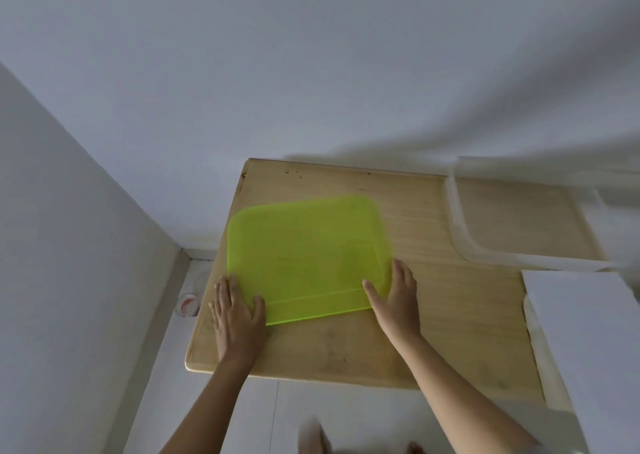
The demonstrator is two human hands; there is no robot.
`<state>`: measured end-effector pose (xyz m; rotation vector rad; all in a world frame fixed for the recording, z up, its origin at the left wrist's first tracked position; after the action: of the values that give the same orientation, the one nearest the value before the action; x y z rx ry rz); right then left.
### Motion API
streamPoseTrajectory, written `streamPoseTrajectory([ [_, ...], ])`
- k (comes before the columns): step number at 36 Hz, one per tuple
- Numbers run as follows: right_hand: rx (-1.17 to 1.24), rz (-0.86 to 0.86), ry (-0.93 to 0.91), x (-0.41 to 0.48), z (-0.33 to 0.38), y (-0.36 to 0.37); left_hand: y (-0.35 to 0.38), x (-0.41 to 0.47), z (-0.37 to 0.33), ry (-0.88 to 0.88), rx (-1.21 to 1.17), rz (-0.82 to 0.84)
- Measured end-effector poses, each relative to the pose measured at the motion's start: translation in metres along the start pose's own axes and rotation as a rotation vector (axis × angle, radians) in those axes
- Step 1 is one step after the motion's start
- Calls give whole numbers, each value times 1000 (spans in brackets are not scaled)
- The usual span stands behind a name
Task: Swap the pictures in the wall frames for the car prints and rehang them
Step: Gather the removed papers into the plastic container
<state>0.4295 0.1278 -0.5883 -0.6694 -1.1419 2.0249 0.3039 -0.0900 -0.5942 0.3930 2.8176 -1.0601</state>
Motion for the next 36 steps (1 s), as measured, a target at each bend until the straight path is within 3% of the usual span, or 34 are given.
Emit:
streamPoseTrajectory([
  [7,26,96,-25,12,-1,-23,-11,2,-21,-67,101,9],
  [13,130,6,48,16,-42,-91,37,-15,-102,185,32,32],
  [19,134,-129,157,7,-159,-184,147,-96,-187,419,-43,341],
  [25,125,-158,387,-29,-300,-241,252,-189,-225,563,30,692],
  [30,60,28,569,-56,-375,-251,306,-233,-239,676,203,791],
  [36,254,101,655,-75,-403,-238,336,-252,-236,726,494,769],
])
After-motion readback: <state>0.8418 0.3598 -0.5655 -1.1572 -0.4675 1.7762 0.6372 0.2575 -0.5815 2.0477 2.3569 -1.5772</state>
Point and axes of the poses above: each hand's wrist, its own x-axis towards the middle knuckle, its own y-axis out of the palm, z = x × y, the point moved 1 cm from there along x, towards the middle knuckle, and after that the axes turned 11 degrees about -x, right-handed, at the moved point
